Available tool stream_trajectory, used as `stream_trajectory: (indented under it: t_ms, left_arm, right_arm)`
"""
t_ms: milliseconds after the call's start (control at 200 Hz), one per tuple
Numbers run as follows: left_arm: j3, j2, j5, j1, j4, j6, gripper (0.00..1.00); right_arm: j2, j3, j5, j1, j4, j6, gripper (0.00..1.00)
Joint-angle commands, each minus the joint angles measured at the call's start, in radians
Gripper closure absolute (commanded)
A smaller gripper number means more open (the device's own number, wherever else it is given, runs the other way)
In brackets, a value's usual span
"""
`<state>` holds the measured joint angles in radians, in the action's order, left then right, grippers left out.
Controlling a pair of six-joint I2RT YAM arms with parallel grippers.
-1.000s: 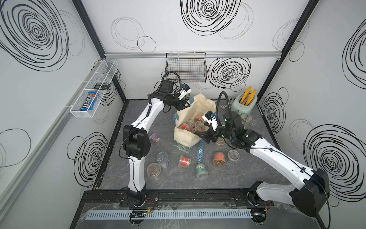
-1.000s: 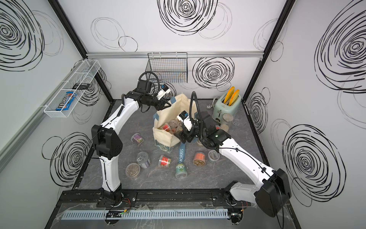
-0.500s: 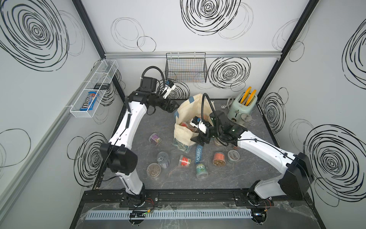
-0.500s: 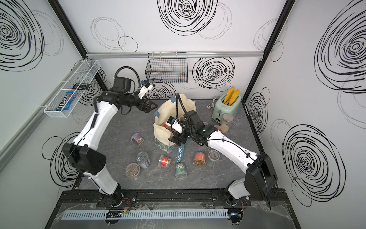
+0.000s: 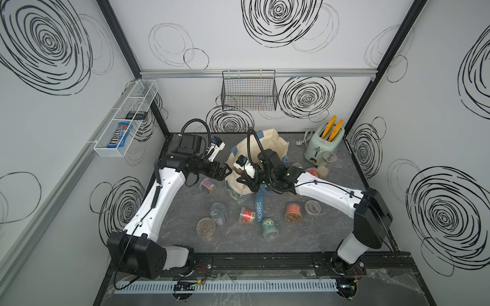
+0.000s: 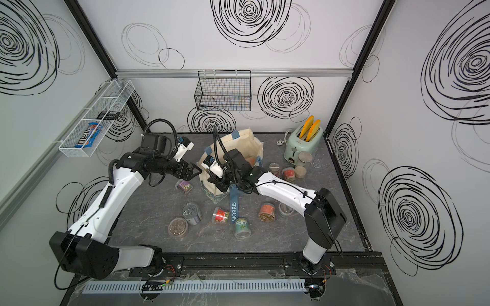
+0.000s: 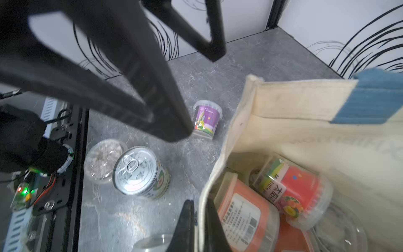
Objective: Take out the seed jars from the canvas bag
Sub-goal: Adjust the canvas bag at the center of the board.
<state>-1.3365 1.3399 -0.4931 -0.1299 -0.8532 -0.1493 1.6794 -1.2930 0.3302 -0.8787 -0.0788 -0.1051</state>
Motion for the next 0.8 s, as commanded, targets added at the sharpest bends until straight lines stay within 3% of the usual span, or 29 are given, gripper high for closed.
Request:
stream_trajectory:
  t_ms: [0, 20, 70, 155, 250, 425, 545, 795]
  left_arm:
    - [0.009, -0.039, -0.016, 0.045, 0.102, 0.104, 0.09]
    - [0.007, -0.039, -0.011, 0.052, 0.107, 0.114, 0.1]
    - [-0.003, -0.034, 0.004, 0.061, 0.115, 0.142, 0.09]
    - [-0.02, -0.03, -0.014, 0.072, 0.135, 0.182, 0.08]
    - [-0.021, -0.025, -0.035, 0.043, 0.175, 0.269, 0.07]
    - [-0.025, 0.001, 0.091, -0.09, 0.178, 0.329, 0.07]
    - [-0.004, 0.03, 0.327, -0.164, 0.18, 0.414, 0.05]
    - [0.011, 0.064, 0.435, -0.196, 0.214, 0.463, 0.07]
  right_arm:
    - [0.023, -0.011, -0.111, -0.017, 0.232, 0.199, 1.0]
    - [0.028, -0.013, -0.123, -0.018, 0.246, 0.218, 0.98]
    - [0.043, -0.021, -0.143, -0.023, 0.275, 0.267, 0.81]
    - [0.069, -0.054, -0.026, -0.025, 0.283, 0.28, 0.63]
    - [0.051, -0.078, 0.008, -0.005, 0.202, 0.324, 0.42]
    - [-0.116, 0.036, 0.002, 0.114, 0.128, 0.427, 0.38]
    - [-0.261, 0.146, -0.041, 0.177, 0.089, 0.427, 0.37]
    - [-0.505, 0.332, -0.171, 0.218, 0.064, 0.397, 0.32]
